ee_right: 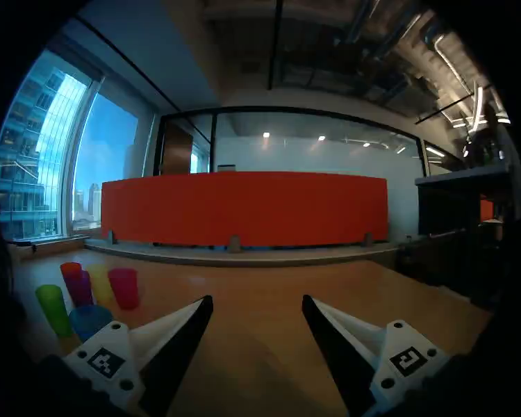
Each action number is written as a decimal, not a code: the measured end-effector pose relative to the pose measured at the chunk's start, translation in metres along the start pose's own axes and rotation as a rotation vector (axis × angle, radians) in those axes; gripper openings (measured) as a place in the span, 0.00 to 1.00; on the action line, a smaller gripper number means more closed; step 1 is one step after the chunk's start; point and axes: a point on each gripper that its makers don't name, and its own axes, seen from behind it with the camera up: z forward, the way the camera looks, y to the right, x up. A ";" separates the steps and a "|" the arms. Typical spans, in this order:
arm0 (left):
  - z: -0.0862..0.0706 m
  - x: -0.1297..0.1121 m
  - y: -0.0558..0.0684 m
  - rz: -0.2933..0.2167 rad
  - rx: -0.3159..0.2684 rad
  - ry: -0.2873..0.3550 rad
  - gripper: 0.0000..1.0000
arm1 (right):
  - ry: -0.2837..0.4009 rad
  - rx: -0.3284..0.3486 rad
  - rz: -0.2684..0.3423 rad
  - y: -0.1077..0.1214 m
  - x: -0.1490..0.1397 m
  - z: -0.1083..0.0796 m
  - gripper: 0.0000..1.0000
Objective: Pour water
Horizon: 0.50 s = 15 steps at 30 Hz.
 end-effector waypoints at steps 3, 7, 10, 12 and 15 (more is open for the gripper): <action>0.000 0.000 0.000 0.000 0.000 0.000 0.80 | 0.000 0.000 0.000 0.000 0.000 0.000 0.99; 0.000 0.000 0.000 0.000 0.000 0.000 0.80 | 0.000 0.000 0.000 0.000 0.000 0.000 1.00; 0.001 0.001 0.000 0.000 0.000 0.000 0.79 | 0.000 0.000 0.000 0.000 0.001 0.000 0.99; 0.001 0.001 0.000 0.000 -0.001 0.000 0.79 | 0.000 0.000 0.000 0.000 0.001 0.000 0.99; 0.001 0.001 0.000 0.000 -0.001 -0.001 0.80 | 0.000 0.000 0.000 0.000 0.001 0.000 0.99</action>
